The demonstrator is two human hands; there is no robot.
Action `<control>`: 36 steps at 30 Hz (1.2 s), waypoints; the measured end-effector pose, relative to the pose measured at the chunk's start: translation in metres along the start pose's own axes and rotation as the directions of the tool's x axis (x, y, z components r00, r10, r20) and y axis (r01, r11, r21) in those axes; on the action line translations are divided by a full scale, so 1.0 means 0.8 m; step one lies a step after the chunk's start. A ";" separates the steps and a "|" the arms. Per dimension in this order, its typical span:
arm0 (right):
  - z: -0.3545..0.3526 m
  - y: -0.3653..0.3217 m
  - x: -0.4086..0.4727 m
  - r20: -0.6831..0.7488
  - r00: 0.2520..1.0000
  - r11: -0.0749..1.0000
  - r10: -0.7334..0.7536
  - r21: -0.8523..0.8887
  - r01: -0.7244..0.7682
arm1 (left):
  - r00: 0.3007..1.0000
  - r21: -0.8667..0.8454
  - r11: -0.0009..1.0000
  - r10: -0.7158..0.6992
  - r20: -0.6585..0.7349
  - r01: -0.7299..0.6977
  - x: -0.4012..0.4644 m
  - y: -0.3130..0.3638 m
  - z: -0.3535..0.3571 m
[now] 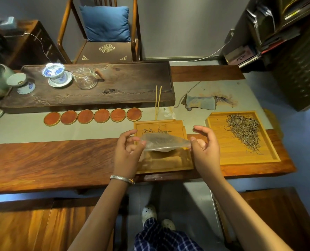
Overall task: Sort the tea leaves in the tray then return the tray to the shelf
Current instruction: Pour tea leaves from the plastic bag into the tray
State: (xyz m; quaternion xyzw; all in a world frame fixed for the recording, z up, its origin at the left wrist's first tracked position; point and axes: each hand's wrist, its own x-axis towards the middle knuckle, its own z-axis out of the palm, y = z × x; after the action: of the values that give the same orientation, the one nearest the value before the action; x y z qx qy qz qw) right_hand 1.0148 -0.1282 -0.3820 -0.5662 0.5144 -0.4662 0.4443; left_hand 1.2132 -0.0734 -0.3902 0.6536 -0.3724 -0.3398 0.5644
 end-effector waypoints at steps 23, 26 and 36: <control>-0.001 0.015 -0.025 0.084 0.983 0.985 0.165 0.033 -0.168 | 0.812 0.289 0.852 -0.512 0.279 0.437 -0.017 -0.036 -0.006; -0.006 0.023 -0.025 0.086 0.984 0.985 0.158 0.053 -0.163 | 0.833 0.189 0.914 -0.405 0.377 0.358 -0.021 -0.028 -0.001; -0.010 0.036 -0.022 0.189 0.791 0.811 0.582 -0.210 -0.546 | 0.929 0.147 0.986 -0.125 0.348 0.077 -0.017 -0.006 -0.001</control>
State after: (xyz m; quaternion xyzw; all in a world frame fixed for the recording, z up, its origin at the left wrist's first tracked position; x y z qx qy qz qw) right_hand 1.0014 -0.1127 -0.4100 -0.4701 0.6337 -0.2001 0.5808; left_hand 1.2077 -0.0610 -0.3947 0.6352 -0.4556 -0.4560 0.4254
